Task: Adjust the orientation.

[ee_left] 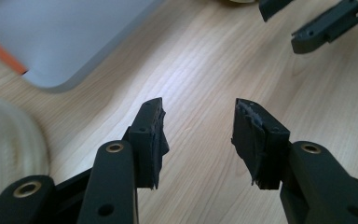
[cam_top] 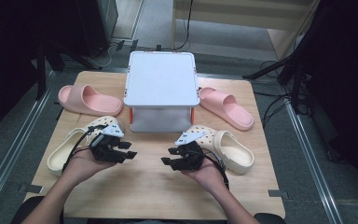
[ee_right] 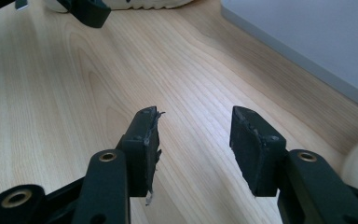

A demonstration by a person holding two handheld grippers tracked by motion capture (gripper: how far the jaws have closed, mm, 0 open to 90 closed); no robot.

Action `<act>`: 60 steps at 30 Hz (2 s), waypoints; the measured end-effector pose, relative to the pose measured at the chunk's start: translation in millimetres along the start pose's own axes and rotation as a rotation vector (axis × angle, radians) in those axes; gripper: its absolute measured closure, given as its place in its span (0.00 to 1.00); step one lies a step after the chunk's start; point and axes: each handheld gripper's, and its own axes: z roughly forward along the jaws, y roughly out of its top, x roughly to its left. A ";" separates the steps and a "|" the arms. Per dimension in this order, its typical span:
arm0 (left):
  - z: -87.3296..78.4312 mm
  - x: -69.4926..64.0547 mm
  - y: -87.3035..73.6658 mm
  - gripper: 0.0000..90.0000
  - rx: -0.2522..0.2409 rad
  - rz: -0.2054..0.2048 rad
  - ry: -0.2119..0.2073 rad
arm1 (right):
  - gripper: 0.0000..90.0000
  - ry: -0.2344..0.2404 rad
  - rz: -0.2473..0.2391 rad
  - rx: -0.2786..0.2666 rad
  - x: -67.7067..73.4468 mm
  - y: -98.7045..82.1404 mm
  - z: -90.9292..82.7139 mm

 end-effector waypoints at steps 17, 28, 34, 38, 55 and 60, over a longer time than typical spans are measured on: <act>-11.7 -5.3 -20.2 0.51 0.035 -0.047 0.047 | 0.57 0.027 -0.005 0.026 -6.2 15.5 6.4; -22.3 -5.1 -29.0 0.49 0.020 -0.090 0.066 | 0.57 0.041 -0.026 0.045 -7.9 21.5 10.5; -30.2 -3.3 -33.7 0.50 0.014 -0.113 0.087 | 0.57 0.046 -0.024 0.049 -10.4 22.4 7.5; -37.0 -1.3 -38.0 0.50 0.014 -0.128 0.106 | 0.57 0.040 -0.026 0.047 -13.6 22.9 5.9; -77.7 14.5 -62.2 0.51 -0.020 -0.213 0.220 | 0.57 0.052 -0.047 0.063 -14.3 29.6 14.0; -88.7 25.4 -70.5 0.51 -0.042 -0.253 0.250 | 0.57 0.056 -0.051 0.070 -14.1 31.5 16.2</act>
